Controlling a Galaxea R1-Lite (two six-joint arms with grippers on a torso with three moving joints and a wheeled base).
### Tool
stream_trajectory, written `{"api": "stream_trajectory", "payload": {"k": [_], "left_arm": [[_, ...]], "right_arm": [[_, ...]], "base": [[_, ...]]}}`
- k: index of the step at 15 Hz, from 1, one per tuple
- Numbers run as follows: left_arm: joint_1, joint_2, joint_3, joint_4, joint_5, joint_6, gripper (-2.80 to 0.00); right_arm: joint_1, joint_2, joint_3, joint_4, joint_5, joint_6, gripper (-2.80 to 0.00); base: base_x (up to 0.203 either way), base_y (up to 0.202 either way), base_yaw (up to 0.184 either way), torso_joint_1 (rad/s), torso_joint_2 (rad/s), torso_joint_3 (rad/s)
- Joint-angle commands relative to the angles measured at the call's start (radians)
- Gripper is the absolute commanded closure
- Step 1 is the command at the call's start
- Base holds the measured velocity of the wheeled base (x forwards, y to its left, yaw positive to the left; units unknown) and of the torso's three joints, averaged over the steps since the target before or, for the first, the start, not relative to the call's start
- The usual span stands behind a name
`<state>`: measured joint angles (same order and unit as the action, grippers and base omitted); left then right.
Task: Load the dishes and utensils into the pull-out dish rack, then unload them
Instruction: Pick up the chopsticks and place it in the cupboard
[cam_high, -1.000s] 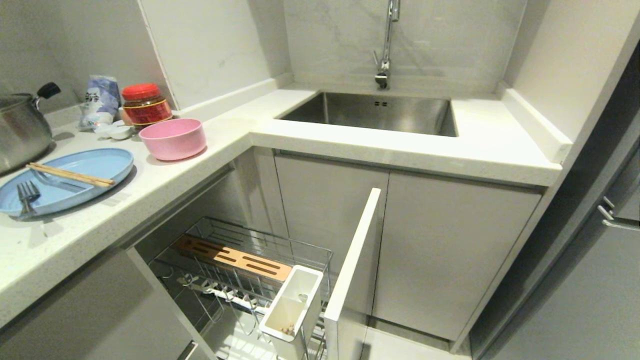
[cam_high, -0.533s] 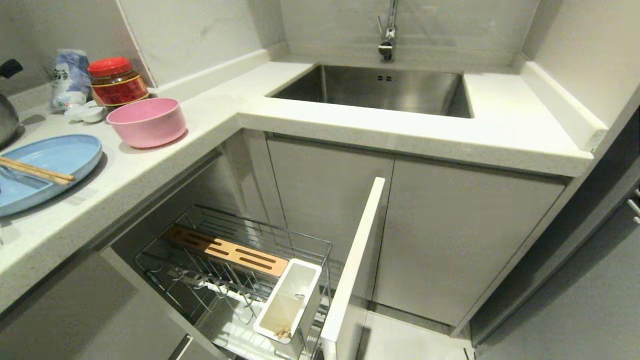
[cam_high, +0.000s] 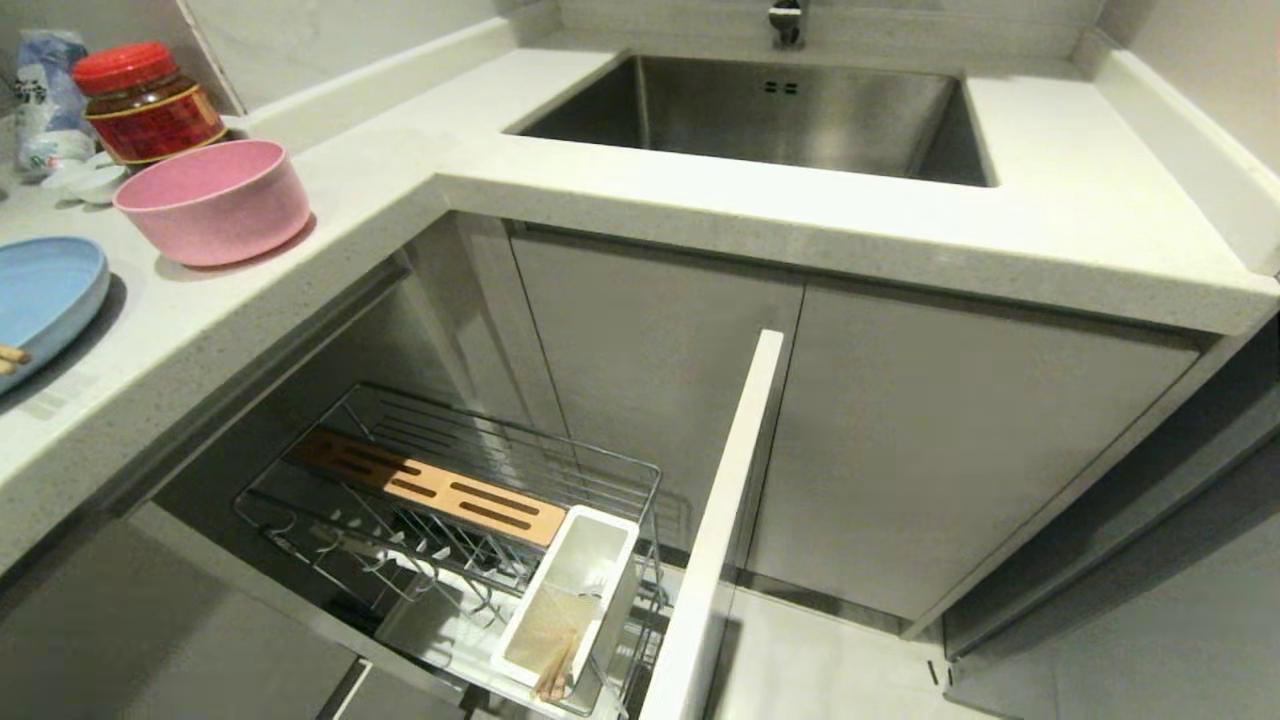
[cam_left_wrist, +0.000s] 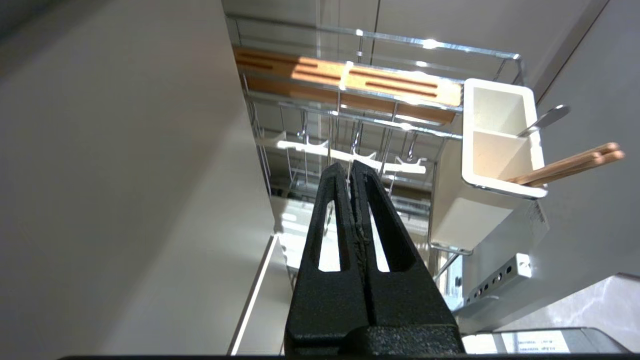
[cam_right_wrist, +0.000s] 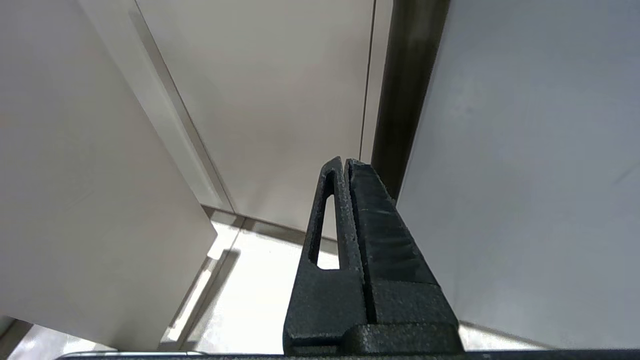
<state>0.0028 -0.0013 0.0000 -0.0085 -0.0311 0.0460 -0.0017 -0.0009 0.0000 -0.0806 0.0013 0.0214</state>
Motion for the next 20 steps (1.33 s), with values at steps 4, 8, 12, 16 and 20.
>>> {"api": "stream_trajectory", "payload": {"k": [4, 8, 12, 16, 20], "left_arm": [[0.000, 0.001, 0.009, -0.002, 0.000, -0.001, 0.00], [0.000, 0.001, 0.012, -0.010, 0.007, -0.015, 0.00], [0.000, 0.001, 0.013, -0.010, 0.004, -0.011, 0.00], [0.000, 0.001, -0.110, -0.047, -0.001, -0.009, 0.00], [0.001, 0.002, -0.432, 0.037, -0.077, -0.007, 0.00]], "right_arm": [[0.000, -0.001, 0.026, -0.001, 0.000, 0.000, 0.00], [0.000, -0.001, 0.026, -0.001, 0.000, 0.000, 0.00], [0.000, -0.001, 0.026, -0.001, 0.000, 0.000, 0.00], [0.000, -0.001, 0.026, -0.001, 0.000, 0.000, 0.00], [0.000, -0.001, 0.026, -0.001, 0.000, 0.000, 0.00]], "base": [[0.000, 0.000, 0.000, 0.002, 0.00, -0.196], [0.000, 0.000, 0.000, 0.002, 0.00, -0.101], [0.000, 0.000, 0.000, 0.000, 0.00, 0.000], [0.000, 0.000, 0.000, 0.000, 0.00, 0.000], [0.000, 0.000, 0.000, 0.000, 0.00, 0.000]]}}
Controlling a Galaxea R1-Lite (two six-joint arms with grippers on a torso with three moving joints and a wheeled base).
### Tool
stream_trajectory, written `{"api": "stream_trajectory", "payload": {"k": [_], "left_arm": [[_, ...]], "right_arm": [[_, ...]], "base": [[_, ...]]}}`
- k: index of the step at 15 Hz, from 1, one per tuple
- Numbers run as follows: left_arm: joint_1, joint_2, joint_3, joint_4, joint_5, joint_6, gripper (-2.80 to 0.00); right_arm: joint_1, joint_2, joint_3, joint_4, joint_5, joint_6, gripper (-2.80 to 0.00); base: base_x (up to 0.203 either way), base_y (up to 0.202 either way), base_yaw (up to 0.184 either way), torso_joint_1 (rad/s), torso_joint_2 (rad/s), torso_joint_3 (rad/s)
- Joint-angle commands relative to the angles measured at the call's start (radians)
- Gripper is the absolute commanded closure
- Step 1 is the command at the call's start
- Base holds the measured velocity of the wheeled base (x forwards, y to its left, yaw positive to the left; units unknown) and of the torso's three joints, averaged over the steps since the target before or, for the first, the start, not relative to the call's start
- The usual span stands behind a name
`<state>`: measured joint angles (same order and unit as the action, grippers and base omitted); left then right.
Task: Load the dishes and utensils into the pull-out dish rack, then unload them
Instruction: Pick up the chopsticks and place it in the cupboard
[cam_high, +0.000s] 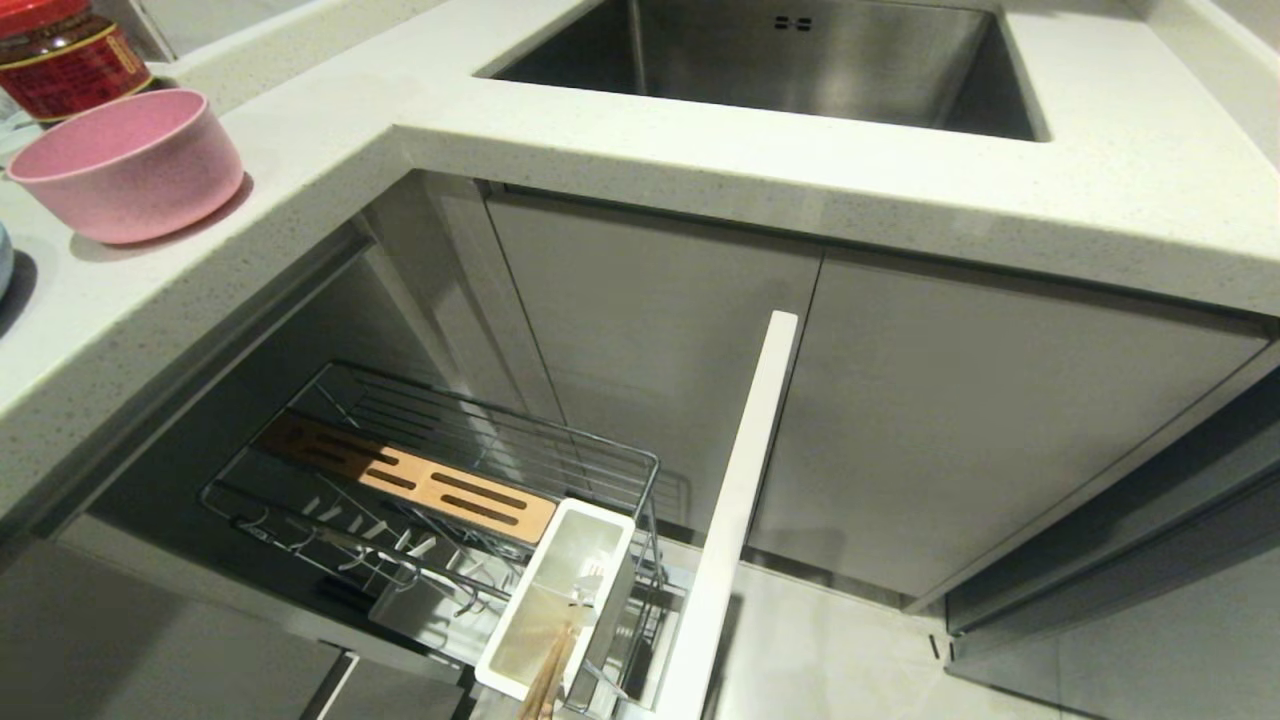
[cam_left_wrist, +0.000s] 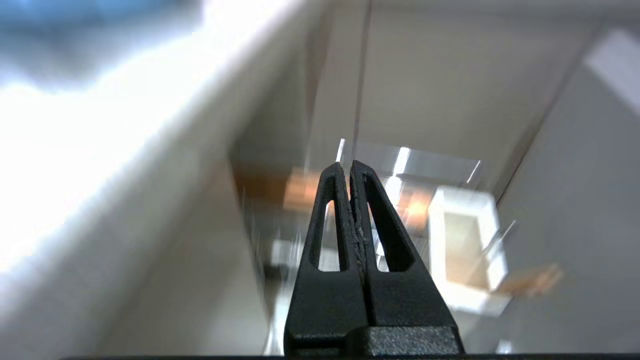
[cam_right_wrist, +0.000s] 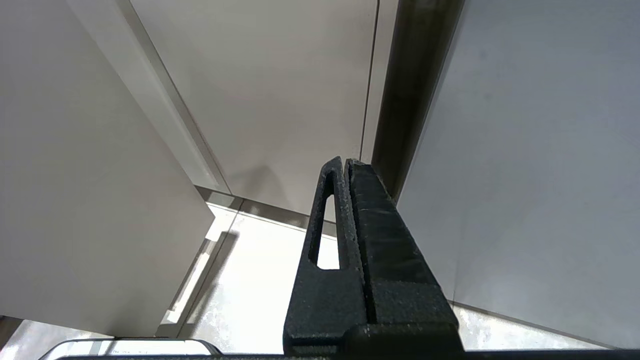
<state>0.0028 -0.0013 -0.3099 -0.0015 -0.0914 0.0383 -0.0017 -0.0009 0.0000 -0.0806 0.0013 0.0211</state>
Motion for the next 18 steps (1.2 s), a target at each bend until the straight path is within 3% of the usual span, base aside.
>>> {"api": "stream_trajectory", "payload": {"k": [1, 4, 7, 10, 13, 16, 18], "left_arm": [[0.002, 0.002, -0.212, 0.079, -0.040, 0.001, 0.00], [0.004, 0.052, -0.504, 0.219, -0.106, 0.001, 0.00], [-0.006, 0.256, -0.798, 0.263, -0.102, 0.003, 0.00], [0.000, 0.479, -0.969, 0.275, 0.003, 0.006, 0.00], [0.055, 0.669, -1.030, 0.279, 0.090, -0.017, 0.00], [0.072, 0.825, -1.066, 0.300, 0.202, -0.098, 0.00], [0.079, 0.906, -1.136, 0.385, 0.305, -0.147, 0.00]], "right_arm": [[0.000, -0.001, 0.026, -0.001, 0.000, 0.000, 0.00], [0.000, -0.001, 0.026, -0.001, 0.000, 0.000, 0.00], [0.000, -0.001, 0.026, -0.001, 0.000, 0.000, 0.00], [0.000, -0.001, 0.026, -0.001, 0.000, 0.000, 0.00], [0.000, -0.001, 0.026, -0.001, 0.000, 0.000, 0.00], [0.000, -0.001, 0.026, -0.001, 0.000, 0.000, 0.00], [0.000, -0.001, 0.026, -0.001, 0.000, 0.000, 0.00]], "base": [[0.000, 0.000, 0.000, 0.000, 0.00, 0.000], [0.000, 0.000, 0.000, 0.000, 0.00, 0.000], [0.000, 0.000, 0.000, 0.000, 0.00, 0.000], [0.000, 0.000, 0.000, 0.000, 0.00, 0.000], [0.000, 0.000, 0.000, 0.000, 0.00, 0.000], [0.000, 0.000, 0.000, 0.000, 0.00, 0.000], [0.000, 0.000, 0.000, 0.000, 0.00, 0.000]]}}
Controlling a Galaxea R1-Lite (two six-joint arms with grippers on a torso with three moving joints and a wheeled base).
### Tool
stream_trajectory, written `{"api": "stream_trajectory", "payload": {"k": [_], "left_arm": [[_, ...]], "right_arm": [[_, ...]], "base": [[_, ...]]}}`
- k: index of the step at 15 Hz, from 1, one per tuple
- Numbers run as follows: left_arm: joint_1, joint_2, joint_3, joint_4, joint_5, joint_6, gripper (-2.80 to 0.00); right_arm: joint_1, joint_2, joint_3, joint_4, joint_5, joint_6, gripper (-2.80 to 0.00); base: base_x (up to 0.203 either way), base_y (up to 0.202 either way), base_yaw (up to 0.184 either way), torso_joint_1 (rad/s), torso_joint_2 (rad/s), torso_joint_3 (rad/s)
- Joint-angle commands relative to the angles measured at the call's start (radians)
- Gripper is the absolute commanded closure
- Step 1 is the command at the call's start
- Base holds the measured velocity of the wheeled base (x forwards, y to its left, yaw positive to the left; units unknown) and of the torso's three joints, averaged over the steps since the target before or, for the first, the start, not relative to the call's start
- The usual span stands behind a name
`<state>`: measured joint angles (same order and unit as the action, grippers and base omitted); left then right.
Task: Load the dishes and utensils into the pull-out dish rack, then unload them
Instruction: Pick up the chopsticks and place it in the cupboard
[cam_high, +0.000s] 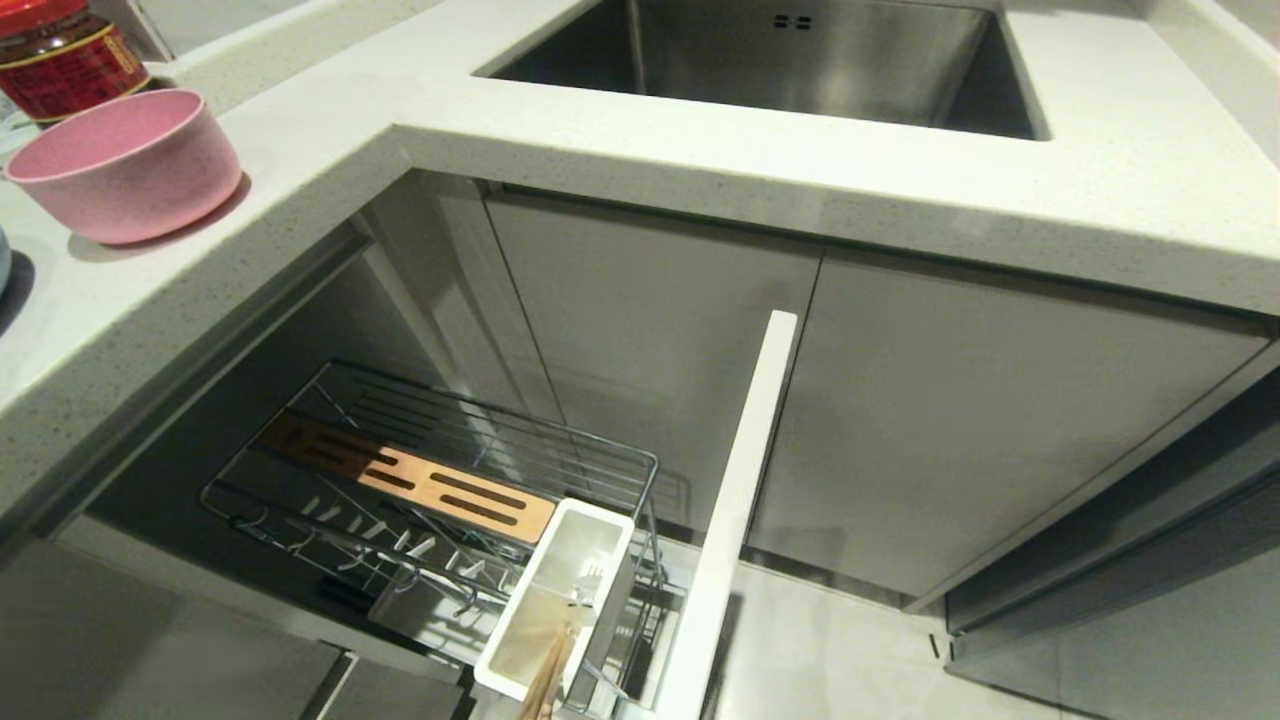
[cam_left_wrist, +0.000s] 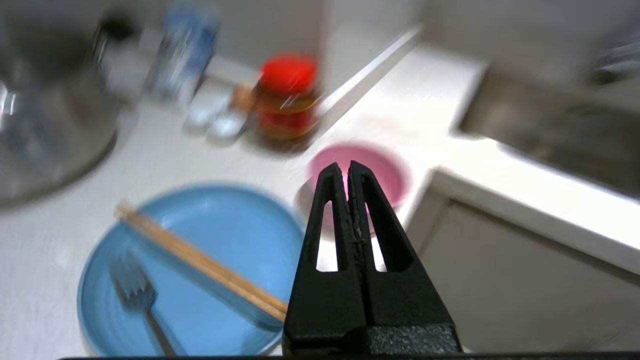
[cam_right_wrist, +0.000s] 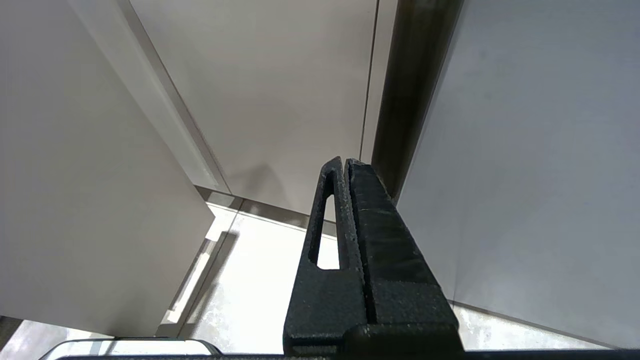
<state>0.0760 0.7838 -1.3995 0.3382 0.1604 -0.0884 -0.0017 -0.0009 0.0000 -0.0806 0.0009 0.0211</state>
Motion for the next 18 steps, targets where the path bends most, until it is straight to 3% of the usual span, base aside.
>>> {"api": "stream_trajectory", "payload": {"k": [1, 6, 9, 11, 13, 14, 18], "left_arm": [[0.007, 0.151, -0.083, 0.084, 0.082, -0.048, 0.00], [0.010, 0.224, -0.224, 0.399, 0.195, -0.158, 0.00], [0.022, 0.226, -0.235, 0.566, 0.217, -0.320, 0.00], [0.034, 0.227, -0.234, 0.598, 0.218, -0.398, 0.00], [0.053, 0.235, -0.233, 0.622, 0.220, -0.410, 0.00], [0.061, 0.241, -0.232, 0.624, 0.220, -0.413, -2.80], [0.082, 0.273, -0.230, 0.625, 0.220, -0.438, -2.80]], "right_arm": [[0.000, -0.001, 0.026, -0.001, 0.001, 0.000, 0.00], [0.000, -0.001, 0.026, -0.001, 0.001, 0.000, 0.00], [0.000, -0.001, 0.026, -0.001, 0.001, 0.000, 0.00], [0.000, -0.001, 0.026, -0.001, 0.001, 0.000, 0.00], [0.000, -0.001, 0.026, -0.001, 0.001, 0.000, 0.00], [0.000, -0.001, 0.026, -0.001, 0.001, 0.000, 0.00], [0.000, -0.001, 0.026, -0.001, 0.001, 0.000, 0.00]], "base": [[0.000, 0.000, 0.000, 0.000, 0.00, 0.000], [0.000, 0.000, 0.000, 0.000, 0.00, 0.000], [0.000, 0.000, 0.000, 0.000, 0.00, 0.000], [0.000, 0.000, 0.000, 0.000, 0.00, 0.000], [0.000, 0.000, 0.000, 0.000, 0.00, 0.000], [0.000, 0.000, 0.000, 0.000, 0.00, 0.000], [0.000, 0.000, 0.000, 0.000, 0.00, 0.000]]}}
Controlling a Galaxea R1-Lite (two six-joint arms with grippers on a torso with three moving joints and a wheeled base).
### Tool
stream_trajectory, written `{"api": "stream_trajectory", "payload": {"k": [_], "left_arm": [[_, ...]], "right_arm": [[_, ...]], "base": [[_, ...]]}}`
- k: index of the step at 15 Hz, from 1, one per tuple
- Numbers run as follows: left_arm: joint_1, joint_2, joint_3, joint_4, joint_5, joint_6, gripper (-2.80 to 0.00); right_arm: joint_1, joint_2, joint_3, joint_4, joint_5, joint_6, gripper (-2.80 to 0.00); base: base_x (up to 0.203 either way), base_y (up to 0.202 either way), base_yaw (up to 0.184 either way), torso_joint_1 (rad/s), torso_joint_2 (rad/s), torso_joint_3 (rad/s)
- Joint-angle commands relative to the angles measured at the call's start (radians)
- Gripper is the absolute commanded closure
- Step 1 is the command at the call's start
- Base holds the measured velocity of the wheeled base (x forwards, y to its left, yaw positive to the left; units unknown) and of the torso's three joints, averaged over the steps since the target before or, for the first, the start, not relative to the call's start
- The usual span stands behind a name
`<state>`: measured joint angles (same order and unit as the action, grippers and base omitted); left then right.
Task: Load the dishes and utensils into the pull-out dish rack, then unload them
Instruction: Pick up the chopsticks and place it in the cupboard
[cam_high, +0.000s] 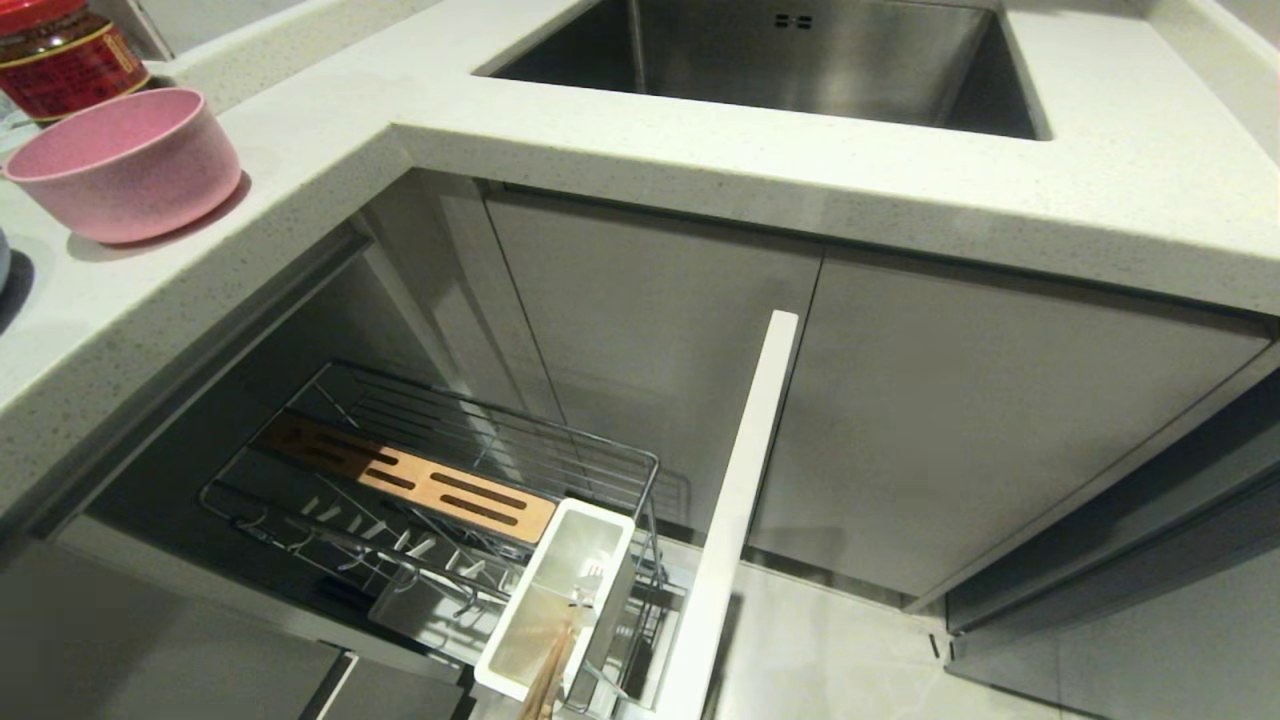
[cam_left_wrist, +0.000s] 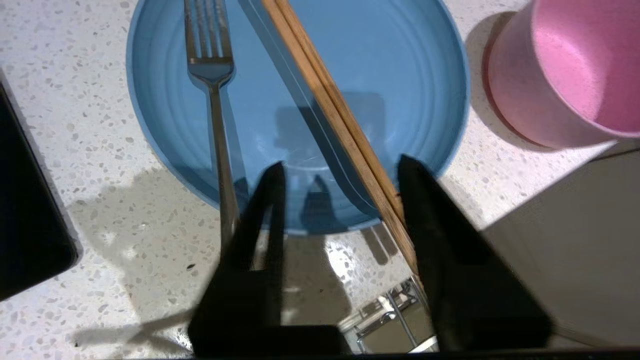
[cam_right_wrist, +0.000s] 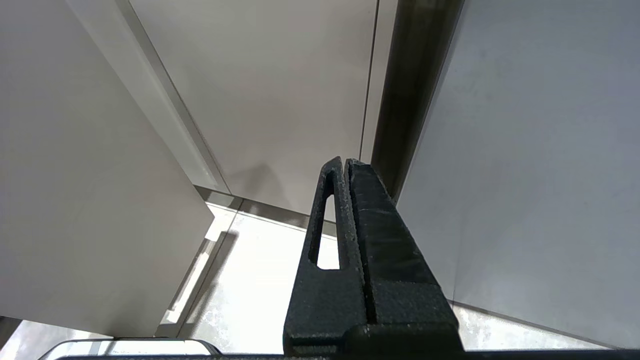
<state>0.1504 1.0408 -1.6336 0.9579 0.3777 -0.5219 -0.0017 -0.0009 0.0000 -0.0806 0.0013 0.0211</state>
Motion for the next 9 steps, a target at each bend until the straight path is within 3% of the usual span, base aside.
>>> {"api": "stream_trajectory", "payload": {"k": [1, 9], "left_arm": [[0.009, 0.026, 0.008, 0.006, 0.001, -0.007, -2.80], [0.020, 0.102, 0.008, -0.001, -0.093, -0.035, -2.80]], "right_arm": [[0.000, -0.001, 0.026, -0.001, 0.000, 0.000, 0.00], [0.000, -0.001, 0.026, -0.001, 0.000, 0.000, 0.00]], "base": [[0.000, 0.000, 0.000, 0.000, 0.00, 0.000], [0.000, 0.000, 0.000, 0.000, 0.00, 0.000]]}}
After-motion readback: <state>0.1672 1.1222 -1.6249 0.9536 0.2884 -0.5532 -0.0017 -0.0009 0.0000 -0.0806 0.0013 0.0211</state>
